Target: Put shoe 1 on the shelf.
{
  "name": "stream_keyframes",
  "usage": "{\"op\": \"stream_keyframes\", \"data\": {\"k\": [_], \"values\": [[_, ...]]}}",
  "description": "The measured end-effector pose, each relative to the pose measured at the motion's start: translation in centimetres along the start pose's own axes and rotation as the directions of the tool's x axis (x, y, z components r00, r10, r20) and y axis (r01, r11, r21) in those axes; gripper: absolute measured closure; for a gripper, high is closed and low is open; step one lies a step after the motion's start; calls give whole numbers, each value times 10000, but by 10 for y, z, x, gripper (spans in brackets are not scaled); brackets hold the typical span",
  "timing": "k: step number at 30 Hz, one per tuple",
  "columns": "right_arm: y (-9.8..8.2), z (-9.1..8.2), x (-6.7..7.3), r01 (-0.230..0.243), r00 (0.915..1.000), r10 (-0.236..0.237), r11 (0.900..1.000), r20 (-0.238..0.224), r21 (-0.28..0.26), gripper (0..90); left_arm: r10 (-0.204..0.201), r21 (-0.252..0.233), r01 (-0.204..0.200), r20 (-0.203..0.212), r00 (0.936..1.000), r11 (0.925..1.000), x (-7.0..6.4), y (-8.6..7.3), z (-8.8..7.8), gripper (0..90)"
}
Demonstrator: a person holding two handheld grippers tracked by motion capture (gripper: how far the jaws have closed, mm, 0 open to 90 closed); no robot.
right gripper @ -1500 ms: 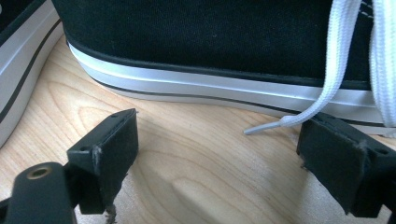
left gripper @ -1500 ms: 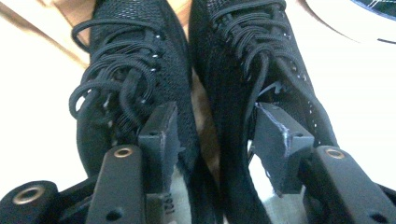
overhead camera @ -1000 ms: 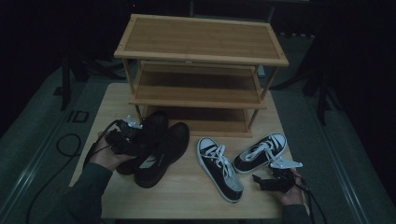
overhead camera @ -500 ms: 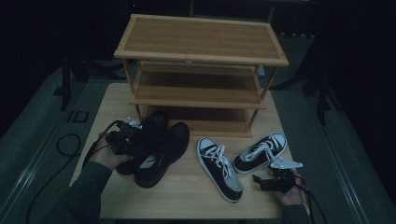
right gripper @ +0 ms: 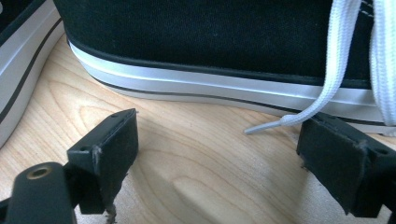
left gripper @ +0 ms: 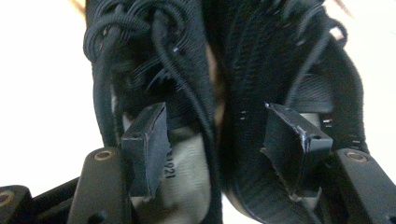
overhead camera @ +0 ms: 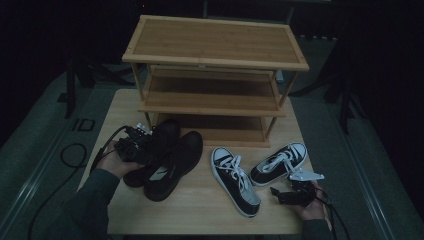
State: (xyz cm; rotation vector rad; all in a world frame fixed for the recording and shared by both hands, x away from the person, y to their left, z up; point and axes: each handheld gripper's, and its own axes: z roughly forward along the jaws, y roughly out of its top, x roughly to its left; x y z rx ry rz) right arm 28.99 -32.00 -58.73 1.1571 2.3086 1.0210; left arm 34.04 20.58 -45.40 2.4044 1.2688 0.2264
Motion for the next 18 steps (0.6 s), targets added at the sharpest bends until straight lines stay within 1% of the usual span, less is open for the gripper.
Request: {"op": "stream_keyframes", "data": {"k": [1,3,7,8,9,10,11,12,13,14,15,16,17,18], "values": [[0,0,0,0,10000,0,10000,2,1,124,2,-9,-2,54,10000,10000,-1,1,-1,394],[0,0,0,6,10000,-6,10000,5,2,124,-50,-35,50,5,10000,10000,-1,1,-1,350],[0,0,0,3,10000,-3,10000,3,2,124,56,356,-64,225,9997,9993,-6,4,5,274],[0,0,0,3,10000,-3,10000,3,2,124,56,356,-64,225,9997,9993,-6,4,5,253],[0,0,0,-6,10000,6,10000,-3,2,123,104,549,-121,311,9995,9984,-7,6,8,252],[0,0,0,-4,10000,4,10000,-1,2,124,105,602,-116,197,9998,9981,-7,7,10,252],[0,0,0,-4,10000,4,10000,-1,2,124,105,602,-116,197,9998,9981,-7,7,10,253],[0,0,0,-4,10000,4,10000,0,3,123,147,799,-151,51,9999,9967,-8,8,13,253],[0,0,0,-2,10000,2,10000,-1,3,124,136,881,-132,-33,9999,9960,-7,9,15,271],[0,0,0,-3,10000,3,10000,-1,3,124,114,992,-105,-90,9999,9950,-7,9,18,319],[0,0,0,-3,10000,3,10000,-1,3,124,67,1069,-56,-92,9999,9943,-7,10,21,319],[0,0,0,-4,10000,4,10000,-1,2,124,121,1310,-100,-152,9998,9913,-6,11,25,349],[0,0,0,-3,10000,3,10000,-3,3,124,78,1378,-52,-186,9998,9905,-6,11,27,382],[0,0,0,-5,10000,5,10000,-5,3,124,83,1597,-70,-72,9999,9871,-5,12,31,453]]}}
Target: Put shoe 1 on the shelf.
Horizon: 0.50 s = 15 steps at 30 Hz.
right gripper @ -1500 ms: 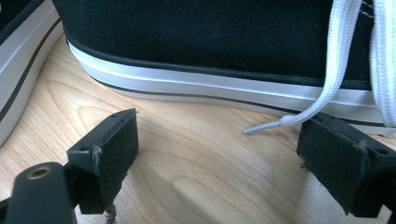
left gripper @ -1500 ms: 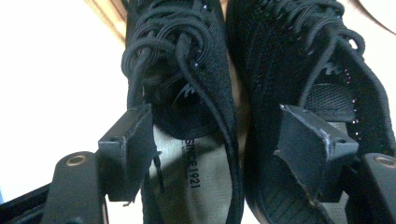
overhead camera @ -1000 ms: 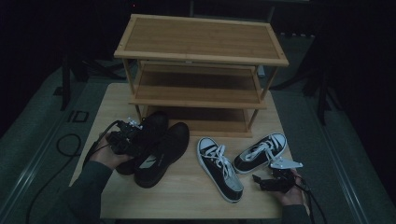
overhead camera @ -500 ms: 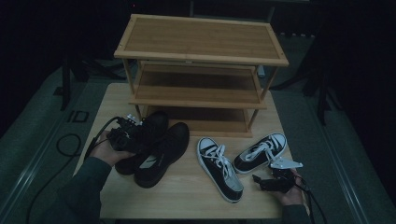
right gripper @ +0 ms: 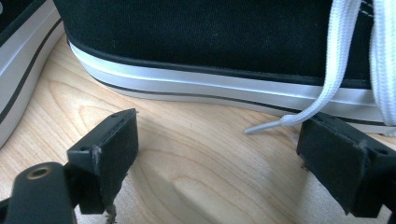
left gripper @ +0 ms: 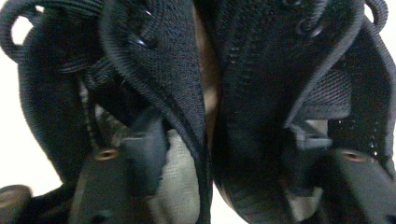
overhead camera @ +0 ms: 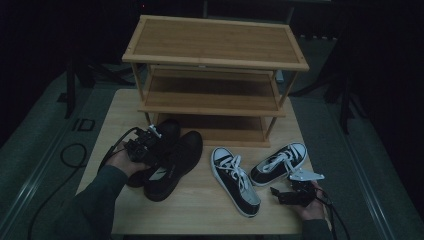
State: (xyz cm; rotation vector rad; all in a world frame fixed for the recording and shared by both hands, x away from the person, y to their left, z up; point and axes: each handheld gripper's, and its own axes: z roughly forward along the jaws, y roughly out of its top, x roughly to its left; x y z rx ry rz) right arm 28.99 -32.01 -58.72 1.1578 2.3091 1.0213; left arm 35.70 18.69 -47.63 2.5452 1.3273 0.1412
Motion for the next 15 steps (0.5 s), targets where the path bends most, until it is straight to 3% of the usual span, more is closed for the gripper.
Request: {"op": "stream_keyframes", "data": {"k": [9,10,11,12,13,14,15], "values": [[0,0,0,-3,10000,3,10000,-1,-1,124,86,451,-88,29,10000,9989,-1,7,2,592],[0,0,0,-3,10000,3,10000,-2,-2,124,122,454,-122,4,9999,9989,0,8,2,649],[0,0,0,-3,10000,3,10000,-2,-2,124,132,448,-131,-4,9999,9989,0,8,2,649],[0,0,0,2,10000,-2,10000,0,-1,124,214,374,-212,-43,9998,9991,-1,8,1,751],[0,0,0,2,10000,-2,10000,0,-1,124,214,374,-212,-43,9998,9991,-1,8,1,797],[0,0,0,-5,10000,5,10000,-1,-5,124,212,317,-207,-139,9997,9993,-1,7,0,797],[0,0,0,-4,10000,4,10000,-1,-2,123,199,313,-200,25,9998,9993,1,7,0,832]]}}
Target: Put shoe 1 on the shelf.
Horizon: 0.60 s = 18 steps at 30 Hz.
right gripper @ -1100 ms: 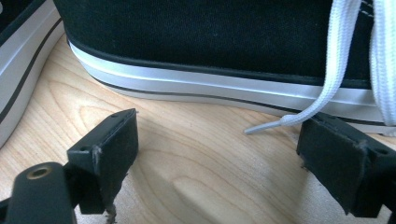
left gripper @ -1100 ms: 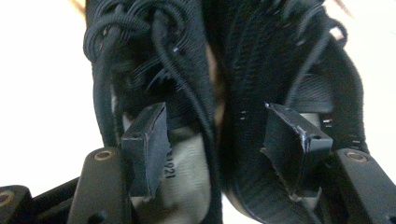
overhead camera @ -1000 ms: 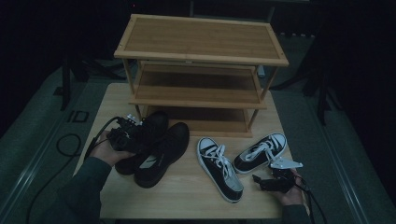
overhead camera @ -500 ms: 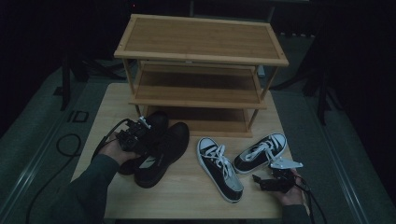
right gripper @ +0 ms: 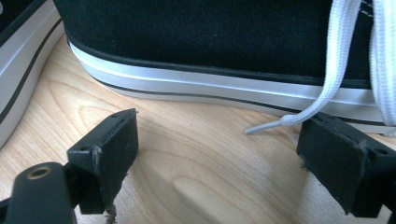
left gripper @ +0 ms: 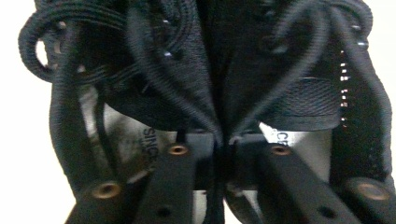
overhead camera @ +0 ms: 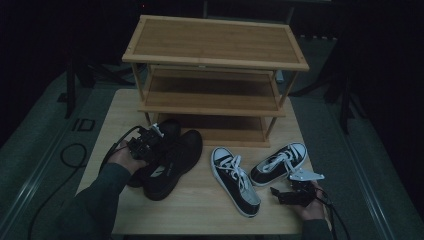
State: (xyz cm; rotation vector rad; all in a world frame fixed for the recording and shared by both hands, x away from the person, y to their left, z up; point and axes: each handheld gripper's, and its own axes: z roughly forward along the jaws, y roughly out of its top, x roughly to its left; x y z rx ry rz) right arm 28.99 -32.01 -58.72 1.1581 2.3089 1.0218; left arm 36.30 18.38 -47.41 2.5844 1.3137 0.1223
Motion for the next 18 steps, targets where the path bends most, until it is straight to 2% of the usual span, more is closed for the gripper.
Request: {"op": "stream_keyframes", "data": {"k": [1,3,7,11,18], "values": [[0,0,0,0,10000,0,10000,-6,2,124,9,-20,-8,430,9991,10000,4,0,0,846],[0,0,0,5,10000,-5,10000,-7,0,124,-6,-78,10,550,9985,10000,6,0,0,849],[0,0,0,-19,10000,19,10000,-26,-6,123,-29,-326,47,538,9985,9995,8,-3,0,853],[0,0,0,-21,10000,21,10000,-21,-2,123,-256,-708,291,501,9984,9971,8,-3,-3,854],[0,0,0,-20,10000,20,10000,-28,-9,124,-361,-868,392,370,9987,9955,6,2,-7,854]]}}
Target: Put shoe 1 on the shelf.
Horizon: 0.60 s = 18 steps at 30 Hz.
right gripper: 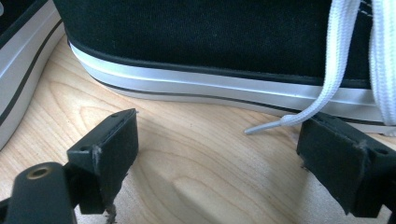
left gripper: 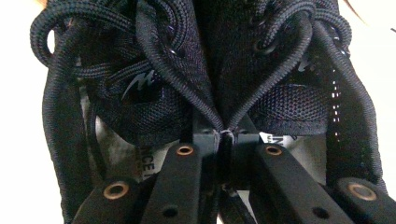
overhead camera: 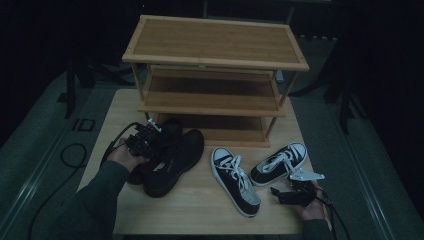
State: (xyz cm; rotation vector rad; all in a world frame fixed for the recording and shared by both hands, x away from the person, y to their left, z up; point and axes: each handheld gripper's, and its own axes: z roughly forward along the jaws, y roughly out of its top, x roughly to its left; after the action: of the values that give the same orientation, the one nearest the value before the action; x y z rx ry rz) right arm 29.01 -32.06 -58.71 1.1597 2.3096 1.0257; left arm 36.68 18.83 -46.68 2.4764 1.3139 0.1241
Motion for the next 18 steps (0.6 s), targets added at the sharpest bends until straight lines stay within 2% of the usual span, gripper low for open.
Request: {"op": "stream_keyframes", "data": {"k": [4,11,18], "values": [[0,0,0,-11,10000,11,10000,-10,-4,124,-115,-274,114,-36,9999,9996,-2,4,-2,854],[0,0,0,-10,10000,10,10000,-10,-3,124,-142,-446,138,-76,9999,9989,-7,11,-2,854],[0,0,0,-28,10000,28,10000,-29,-18,124,-149,-565,131,-324,9994,9983,-13,23,1,853]]}}
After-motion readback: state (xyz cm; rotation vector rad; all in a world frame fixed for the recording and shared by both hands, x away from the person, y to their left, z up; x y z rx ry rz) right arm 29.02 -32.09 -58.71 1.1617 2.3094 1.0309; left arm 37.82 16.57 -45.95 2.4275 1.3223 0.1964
